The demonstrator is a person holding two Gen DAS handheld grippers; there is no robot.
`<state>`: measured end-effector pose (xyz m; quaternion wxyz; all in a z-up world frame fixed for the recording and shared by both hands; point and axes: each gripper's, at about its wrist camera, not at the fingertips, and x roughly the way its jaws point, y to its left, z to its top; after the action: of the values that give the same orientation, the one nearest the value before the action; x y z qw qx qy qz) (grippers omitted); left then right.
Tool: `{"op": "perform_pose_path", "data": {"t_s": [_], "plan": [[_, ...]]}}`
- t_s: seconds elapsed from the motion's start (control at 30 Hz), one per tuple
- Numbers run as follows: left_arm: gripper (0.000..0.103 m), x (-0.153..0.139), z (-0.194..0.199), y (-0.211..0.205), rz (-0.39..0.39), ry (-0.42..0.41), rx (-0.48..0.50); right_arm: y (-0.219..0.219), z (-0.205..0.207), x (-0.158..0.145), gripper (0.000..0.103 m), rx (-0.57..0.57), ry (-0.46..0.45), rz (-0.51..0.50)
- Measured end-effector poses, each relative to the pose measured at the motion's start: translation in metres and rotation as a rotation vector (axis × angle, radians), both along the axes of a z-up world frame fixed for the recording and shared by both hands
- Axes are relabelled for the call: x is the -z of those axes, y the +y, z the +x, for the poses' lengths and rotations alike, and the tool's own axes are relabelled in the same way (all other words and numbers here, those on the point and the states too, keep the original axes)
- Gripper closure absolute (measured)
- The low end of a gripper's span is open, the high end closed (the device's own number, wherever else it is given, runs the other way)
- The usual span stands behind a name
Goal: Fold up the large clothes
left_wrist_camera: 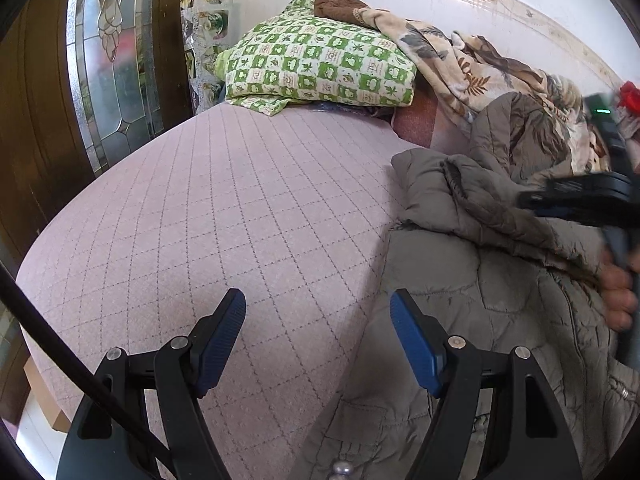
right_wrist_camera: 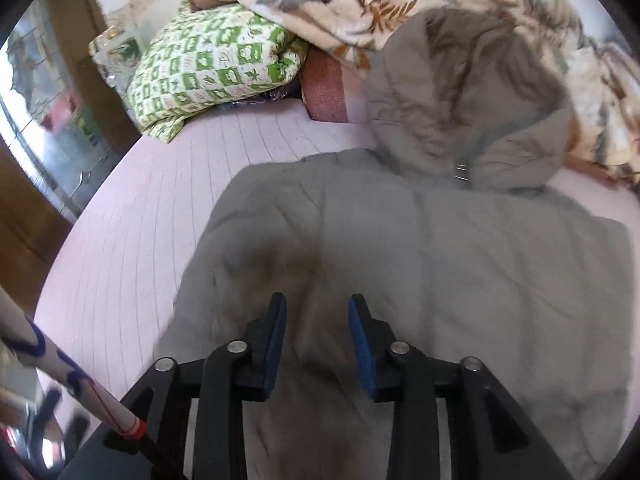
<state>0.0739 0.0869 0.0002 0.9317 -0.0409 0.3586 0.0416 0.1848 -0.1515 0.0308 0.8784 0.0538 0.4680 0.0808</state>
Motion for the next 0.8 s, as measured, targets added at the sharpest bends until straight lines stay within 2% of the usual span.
{"op": "perform_pose_path", "data": {"t_s": [0.1,0.17,0.37,0.47,0.63,0.8], "plan": [[0.029,0.003,-0.005,-0.008,0.015,0.015,0.013,-0.024,-0.042,-0.008,0.058,0.014,-0.008,-0.034],[0.029,0.002,-0.009,-0.013,0.013,0.025,0.014,-0.049,-0.075,-0.011,0.049,0.056,-0.006,-0.035],[0.029,-0.017,-0.033,-0.040,-0.001,0.049,0.060,-0.108,-0.169,-0.008,0.046,0.215,0.030,-0.018],[0.029,-0.029,-0.053,-0.058,0.024,0.038,0.092,-0.120,-0.206,-0.008,0.041,0.274,0.018,-0.002],[0.029,-0.043,-0.083,-0.080,0.026,0.055,0.135,-0.125,-0.249,-0.011,0.040,0.346,0.001,0.039],[0.029,-0.053,-0.108,-0.097,0.073,0.054,0.161,-0.112,-0.274,-0.023,0.038,0.356,-0.037,-0.022]]}}
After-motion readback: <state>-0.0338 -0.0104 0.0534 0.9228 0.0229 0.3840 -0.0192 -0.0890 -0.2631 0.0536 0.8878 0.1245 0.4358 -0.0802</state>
